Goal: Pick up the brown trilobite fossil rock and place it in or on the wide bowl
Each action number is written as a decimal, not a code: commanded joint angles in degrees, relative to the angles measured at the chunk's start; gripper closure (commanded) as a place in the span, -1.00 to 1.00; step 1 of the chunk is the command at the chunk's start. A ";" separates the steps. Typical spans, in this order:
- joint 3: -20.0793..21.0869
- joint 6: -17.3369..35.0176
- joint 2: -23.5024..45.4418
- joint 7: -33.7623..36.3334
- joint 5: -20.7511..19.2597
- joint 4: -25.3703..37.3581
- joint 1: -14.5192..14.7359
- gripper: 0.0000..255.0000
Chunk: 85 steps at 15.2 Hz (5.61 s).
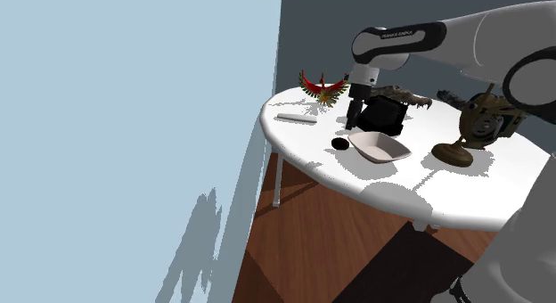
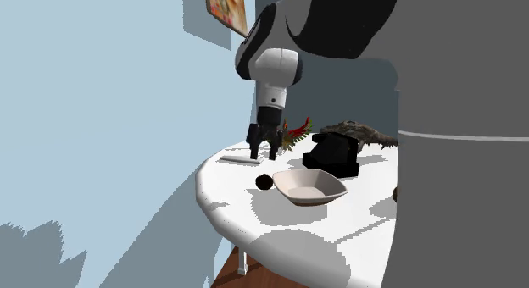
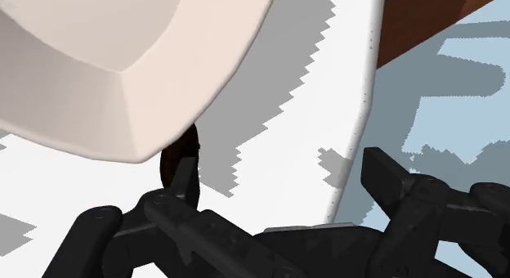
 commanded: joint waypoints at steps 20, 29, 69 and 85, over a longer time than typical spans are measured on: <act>1.74 -2.72 22.55 -10.17 4.51 17.70 -3.81 -1.00; 1.74 -2.73 22.55 -10.17 4.50 17.71 -3.81 1.00; -3.35 -12.94 5.52 -18.39 -2.78 10.23 -8.85 1.00; -3.12 -3.65 6.21 -19.49 -2.50 1.49 -8.45 1.00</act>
